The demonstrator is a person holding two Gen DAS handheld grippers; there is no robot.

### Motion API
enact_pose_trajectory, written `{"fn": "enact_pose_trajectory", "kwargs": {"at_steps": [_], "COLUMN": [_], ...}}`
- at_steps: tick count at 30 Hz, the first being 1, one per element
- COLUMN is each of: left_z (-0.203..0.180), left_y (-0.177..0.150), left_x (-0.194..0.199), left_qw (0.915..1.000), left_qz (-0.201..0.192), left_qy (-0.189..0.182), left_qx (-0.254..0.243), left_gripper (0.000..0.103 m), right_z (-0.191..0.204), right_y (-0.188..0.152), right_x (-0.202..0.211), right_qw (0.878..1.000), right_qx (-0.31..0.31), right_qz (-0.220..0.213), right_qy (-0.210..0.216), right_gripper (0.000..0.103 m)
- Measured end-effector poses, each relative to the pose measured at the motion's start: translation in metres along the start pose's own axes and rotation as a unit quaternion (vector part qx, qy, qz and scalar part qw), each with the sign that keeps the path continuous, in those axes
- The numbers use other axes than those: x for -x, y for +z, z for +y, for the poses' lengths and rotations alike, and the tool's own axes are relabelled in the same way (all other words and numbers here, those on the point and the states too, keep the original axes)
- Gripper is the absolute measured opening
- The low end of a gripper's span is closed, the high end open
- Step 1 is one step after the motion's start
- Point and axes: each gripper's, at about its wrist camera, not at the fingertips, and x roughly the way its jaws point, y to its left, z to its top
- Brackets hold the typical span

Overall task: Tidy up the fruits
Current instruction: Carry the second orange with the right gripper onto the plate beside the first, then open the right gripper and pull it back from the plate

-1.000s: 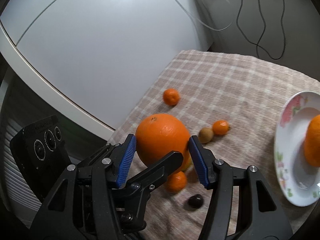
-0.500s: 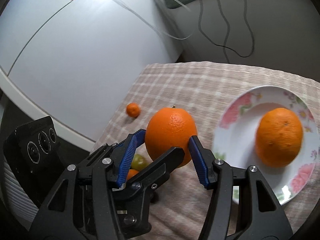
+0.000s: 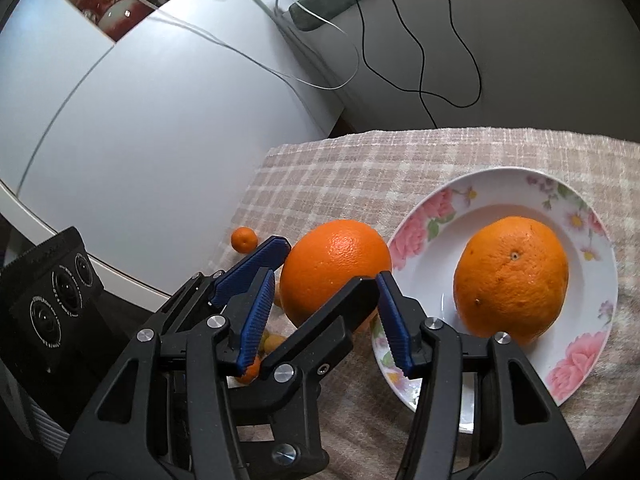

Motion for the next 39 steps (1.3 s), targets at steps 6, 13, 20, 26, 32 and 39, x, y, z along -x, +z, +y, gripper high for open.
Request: {"fn": "enact_pose_trajectory", "kwargs": {"at_steps": [6,13,20,26,32,39], "left_z": [-0.015,-0.033,-0.032,-0.031,-0.025,-0.012], "left_y": [0.004,0.004,0.010,0.007,0.002,-0.006], "left_x": [-0.002,-0.015,-0.013,-0.009,0.004,0.033], "left_qw": [0.9996,0.9967,0.9949,0.9955,0.9963,0.9971], "left_qz": [-0.005,0.009,0.026,0.029,0.027,0.011], "left_qy": [-0.016,-0.076,-0.095,-0.088,-0.078,-0.073], "left_qx": [-0.025,-0.028,-0.018,-0.020,-0.023,-0.019], "left_gripper": [0.067,0.054,0.056,0.057,0.062,0.064], "right_z": [-0.012,-0.032,-0.047,-0.049,-0.046,-0.025], "right_y": [0.000,0.000,0.001,0.001,-0.004,-0.012], "right_x": [0.011,0.028,0.041,0.049,0.061,0.077], "right_qw": [1.000,0.999,0.996,0.996,0.996,0.996], "right_qx": [-0.019,-0.049,-0.074,-0.075,-0.061,-0.017], "right_qz": [-0.009,-0.013,-0.038,-0.050,-0.064,-0.085], "right_qy": [0.023,0.021,0.045,0.029,0.006,-0.033], "right_gripper": [0.055,0.055,0.054,0.055,0.064,0.075]}}
